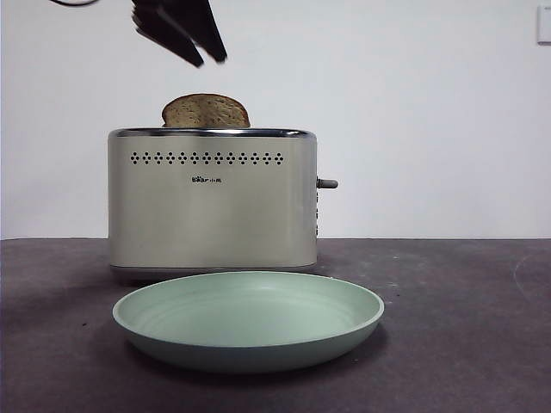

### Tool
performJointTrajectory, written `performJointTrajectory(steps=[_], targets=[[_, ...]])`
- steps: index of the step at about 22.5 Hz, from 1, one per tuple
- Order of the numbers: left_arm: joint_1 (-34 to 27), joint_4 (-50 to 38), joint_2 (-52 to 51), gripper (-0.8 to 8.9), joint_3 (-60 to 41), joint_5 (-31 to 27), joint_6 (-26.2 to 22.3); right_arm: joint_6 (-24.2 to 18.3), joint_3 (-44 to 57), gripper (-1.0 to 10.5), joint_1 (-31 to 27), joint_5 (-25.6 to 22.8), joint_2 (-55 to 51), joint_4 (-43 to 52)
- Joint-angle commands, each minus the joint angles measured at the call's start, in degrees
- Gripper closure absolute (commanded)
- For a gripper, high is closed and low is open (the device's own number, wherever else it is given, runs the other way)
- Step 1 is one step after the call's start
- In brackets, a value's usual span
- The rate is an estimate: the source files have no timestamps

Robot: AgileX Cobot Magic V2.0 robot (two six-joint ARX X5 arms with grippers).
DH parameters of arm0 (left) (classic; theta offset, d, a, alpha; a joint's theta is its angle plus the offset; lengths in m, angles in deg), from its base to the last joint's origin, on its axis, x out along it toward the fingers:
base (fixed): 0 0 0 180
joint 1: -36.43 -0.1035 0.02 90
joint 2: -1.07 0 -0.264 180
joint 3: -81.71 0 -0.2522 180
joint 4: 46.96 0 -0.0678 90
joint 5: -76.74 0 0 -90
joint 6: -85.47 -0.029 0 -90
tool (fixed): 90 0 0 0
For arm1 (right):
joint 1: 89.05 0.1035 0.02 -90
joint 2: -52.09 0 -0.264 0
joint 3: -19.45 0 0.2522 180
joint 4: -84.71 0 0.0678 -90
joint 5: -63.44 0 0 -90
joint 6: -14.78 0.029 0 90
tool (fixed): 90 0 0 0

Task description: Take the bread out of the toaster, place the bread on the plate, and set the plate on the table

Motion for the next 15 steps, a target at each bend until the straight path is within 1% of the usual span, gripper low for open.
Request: performJointTrajectory(steps=[1, 3, 5, 15], targets=[[0.9, 0.5, 0.9, 3.51, 0.0, -2.0, -4.1, -0.2, -0.2, 6.3, 0.1, 0.0, 0.2, -0.5], [1.2, 0.6, 1.4, 3.66, 0.0, -2.8, -4.5, -0.2, -0.2, 6.3, 0.1, 0.0, 0.3, -0.9], [1.2, 0.9, 1.7, 4.38, 0.0, -3.2, -4.9, -0.2, -0.2, 6.3, 0.1, 0.1, 0.3, -1.0], [1.1, 1.2, 6.4, 4.41, 0.0, -3.0, -4.8, -0.2, -0.2, 6.3, 0.1, 0.1, 0.3, -2.8]])
